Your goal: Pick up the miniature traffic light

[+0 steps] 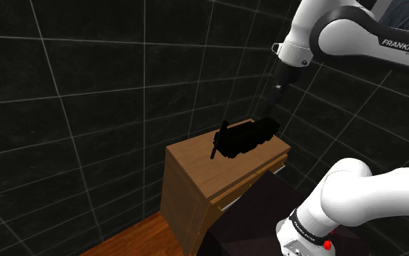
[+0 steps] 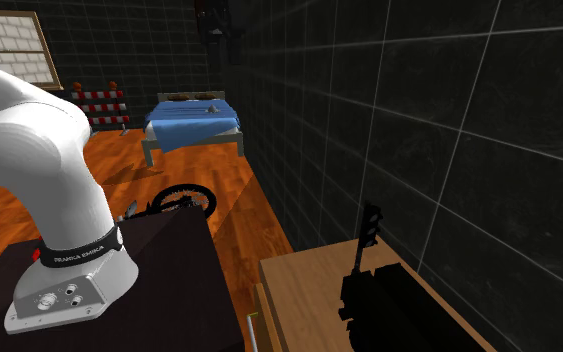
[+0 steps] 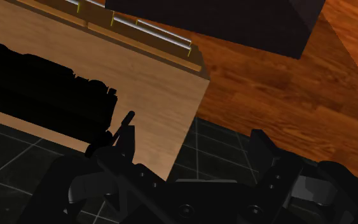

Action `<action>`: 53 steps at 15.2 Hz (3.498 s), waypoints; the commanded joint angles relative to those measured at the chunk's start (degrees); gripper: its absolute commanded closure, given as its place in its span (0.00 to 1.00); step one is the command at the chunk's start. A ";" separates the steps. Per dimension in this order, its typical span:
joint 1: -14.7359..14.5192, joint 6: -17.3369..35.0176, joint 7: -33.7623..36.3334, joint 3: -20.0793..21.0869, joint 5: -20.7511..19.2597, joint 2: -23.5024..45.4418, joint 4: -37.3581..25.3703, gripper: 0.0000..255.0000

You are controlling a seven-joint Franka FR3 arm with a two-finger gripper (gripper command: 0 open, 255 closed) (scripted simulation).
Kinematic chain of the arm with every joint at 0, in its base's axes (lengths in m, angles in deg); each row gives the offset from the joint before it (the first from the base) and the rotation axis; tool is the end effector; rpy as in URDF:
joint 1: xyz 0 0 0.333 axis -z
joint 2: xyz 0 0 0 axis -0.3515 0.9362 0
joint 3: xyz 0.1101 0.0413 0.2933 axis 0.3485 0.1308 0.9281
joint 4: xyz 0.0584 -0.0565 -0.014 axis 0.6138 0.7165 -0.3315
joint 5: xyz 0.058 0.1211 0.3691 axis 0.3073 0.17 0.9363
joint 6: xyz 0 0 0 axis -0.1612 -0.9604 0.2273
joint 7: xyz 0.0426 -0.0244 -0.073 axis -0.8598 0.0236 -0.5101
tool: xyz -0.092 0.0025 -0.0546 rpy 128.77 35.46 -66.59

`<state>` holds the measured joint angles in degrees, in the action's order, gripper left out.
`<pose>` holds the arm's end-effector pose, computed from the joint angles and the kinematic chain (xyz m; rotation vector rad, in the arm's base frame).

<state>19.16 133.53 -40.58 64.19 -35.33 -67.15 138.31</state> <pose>0.3075 0.0074 0.5937 3.0258 0.2825 0.0275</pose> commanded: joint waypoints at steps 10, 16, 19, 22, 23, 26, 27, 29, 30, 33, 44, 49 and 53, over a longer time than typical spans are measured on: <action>2.04 15.54 -4.03 -5.95 -2.07 13.57 1.81 0.00; 2.95 24.76 -7.12 -9.60 -1.83 25.08 -0.51 0.00; 3.27 28.75 -8.96 -11.26 -0.97 31.33 -2.70 0.00; 3.63 32.22 -11.06 -12.68 0.49 37.80 -5.56 0.00; 3.78 33.25 -11.81 -13.09 1.11 39.99 -6.66 0.00; 4.38 35.90 -14.20 -14.04 3.29 46.67 -10.40 0.00; 4.65 36.64 -15.02 -14.25 4.11 48.92 -11.80 0.00; 5.32 37.87 -16.65 -14.51 5.82 53.43 -14.81 0.00; 5.71 38.38 -17.45 -14.56 6.69 55.69 -16.43 0.00; 6.57 39.73 -18.84 -14.43 8.30 60.02 -19.14 0.00; 6.94 44.12 -19.55 -14.01 9.38 63.28 -17.92 1.00; 6.93 44.13 -19.55 -14.01 9.37 63.23 -17.87 1.00; 6.78 42.75 -19.28 -14.16 9.00 62.14 -18.18 1.00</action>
<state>26.00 176.75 -59.96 50.10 -26.18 -4.55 120.15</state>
